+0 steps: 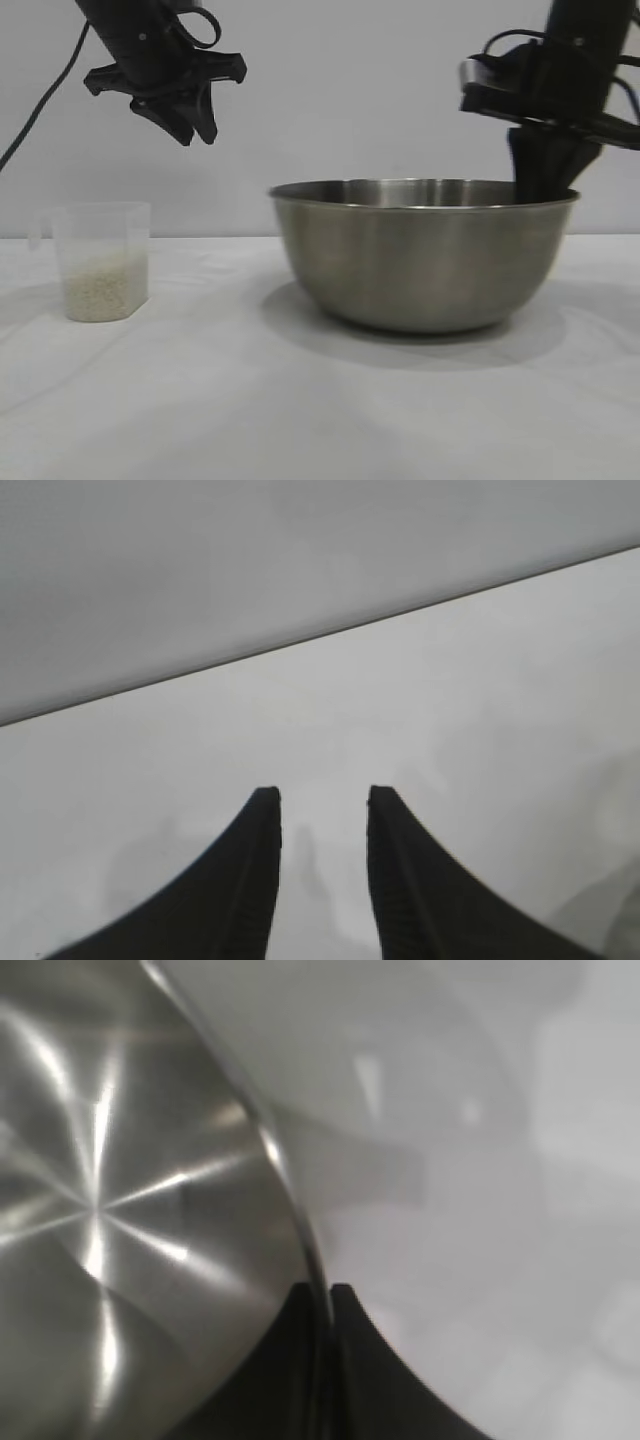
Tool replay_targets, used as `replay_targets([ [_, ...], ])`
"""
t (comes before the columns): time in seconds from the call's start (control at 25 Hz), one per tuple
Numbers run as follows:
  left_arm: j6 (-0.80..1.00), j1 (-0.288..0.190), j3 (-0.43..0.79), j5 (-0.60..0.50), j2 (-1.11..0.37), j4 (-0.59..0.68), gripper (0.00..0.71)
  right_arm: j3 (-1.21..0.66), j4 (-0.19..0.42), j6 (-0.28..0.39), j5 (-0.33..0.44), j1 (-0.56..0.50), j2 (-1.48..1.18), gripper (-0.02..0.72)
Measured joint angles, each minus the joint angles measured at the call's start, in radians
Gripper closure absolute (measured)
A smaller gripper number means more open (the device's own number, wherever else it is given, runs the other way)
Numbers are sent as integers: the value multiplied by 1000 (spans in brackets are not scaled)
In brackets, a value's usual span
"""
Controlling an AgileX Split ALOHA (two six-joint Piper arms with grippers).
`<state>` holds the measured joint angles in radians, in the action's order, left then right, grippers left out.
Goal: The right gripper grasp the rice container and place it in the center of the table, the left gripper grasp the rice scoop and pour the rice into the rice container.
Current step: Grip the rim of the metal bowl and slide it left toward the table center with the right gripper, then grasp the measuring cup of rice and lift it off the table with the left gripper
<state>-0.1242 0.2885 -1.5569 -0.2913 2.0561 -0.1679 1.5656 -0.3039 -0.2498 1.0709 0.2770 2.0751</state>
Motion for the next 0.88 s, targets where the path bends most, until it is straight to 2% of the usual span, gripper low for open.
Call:
replay_targets([
  [0.08, 0, 0, 0, -4, 0, 0, 542, 0, 0, -5, -2, 0, 0, 561],
  [0.24, 0, 0, 0, -15, -2, 0, 542, 0, 2, -41, 8, 0, -10, 240],
  [0.32, 0, 0, 0, -15, -6, 0, 542, 0, 15, -50, 31, 0, -34, 144],
  [0.44, -2, 0, 0, -15, -22, 2, 542, 0, 23, -52, 45, 0, -103, 148],
  [0.48, -2, 0, 0, -15, -26, 2, 542, 0, 23, -52, 45, -2, -133, 207],
  [0.52, -2, 0, 0, -15, -31, 2, 542, 0, 21, -52, 45, -2, -167, 225],
  [0.6, -2, 0, -1, -15, -35, 2, 542, -4, 9, -52, 43, -2, -231, 212],
  [0.68, -2, 0, -1, -15, -38, 2, 542, -55, -1, -56, 4, -2, -318, 212],
  [0.72, -2, 0, -1, -15, -38, 2, 542, -114, -6, -59, -45, -2, -362, 212],
  [0.8, -2, 0, -1, -15, -40, 2, 542, -282, -10, -74, -189, -2, -480, 238],
  [0.88, -2, 0, -1, -15, -42, 2, 542, -507, -10, -84, -386, -2, -598, 238],
])
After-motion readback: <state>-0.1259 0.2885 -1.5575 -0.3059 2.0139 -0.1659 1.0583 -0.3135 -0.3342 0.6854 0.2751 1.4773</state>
